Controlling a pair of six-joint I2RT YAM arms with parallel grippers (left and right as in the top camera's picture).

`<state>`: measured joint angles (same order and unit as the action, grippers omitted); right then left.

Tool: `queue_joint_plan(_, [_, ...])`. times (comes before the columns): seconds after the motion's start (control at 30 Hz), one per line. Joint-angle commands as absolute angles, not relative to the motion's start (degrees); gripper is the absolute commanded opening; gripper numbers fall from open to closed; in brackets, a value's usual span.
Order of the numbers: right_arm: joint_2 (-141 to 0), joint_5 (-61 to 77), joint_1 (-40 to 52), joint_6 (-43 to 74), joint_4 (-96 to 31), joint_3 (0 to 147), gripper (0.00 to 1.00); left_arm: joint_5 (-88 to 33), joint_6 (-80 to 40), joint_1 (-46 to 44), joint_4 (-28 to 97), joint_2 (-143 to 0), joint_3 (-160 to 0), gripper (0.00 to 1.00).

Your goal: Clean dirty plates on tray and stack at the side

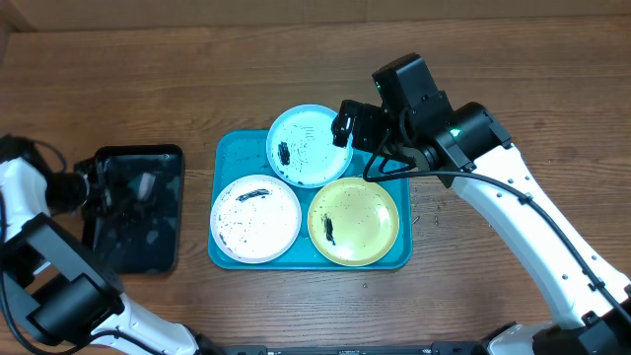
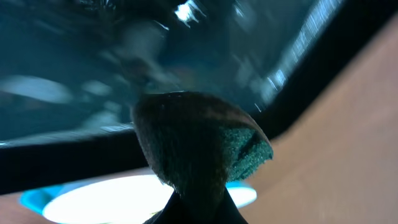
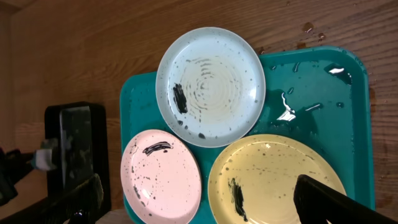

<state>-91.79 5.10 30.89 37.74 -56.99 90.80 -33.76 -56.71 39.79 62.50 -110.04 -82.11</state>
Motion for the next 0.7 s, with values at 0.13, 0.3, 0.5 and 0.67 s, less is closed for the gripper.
queue_joint_plan(0.13, [-91.3, 4.6, 31.2, 37.5, -58.1, 92.6, 1.00, -56.9, -50.0, 39.7, 52.9, -109.3, -83.4, 0.04])
queue_joint_plan(0.3, [-91.3, 4.6, 31.1, 37.5, -58.3, 92.6, 1.00, -35.0, -42.1, 38.5, 52.6, -109.4, -82.8, 0.04])
queue_joint_plan(0.5, [-91.3, 4.6, 31.1, 37.5, -58.1, 92.6, 1.00, -40.6, -38.7, 35.3, 54.6, -109.4, -80.3, 0.04])
queue_joint_plan(0.67, [-91.3, 4.6, 31.1, 37.5, -58.4, 92.6, 1.00, -57.1, -37.7, 37.2, 54.9, -109.1, -83.1, 0.04])
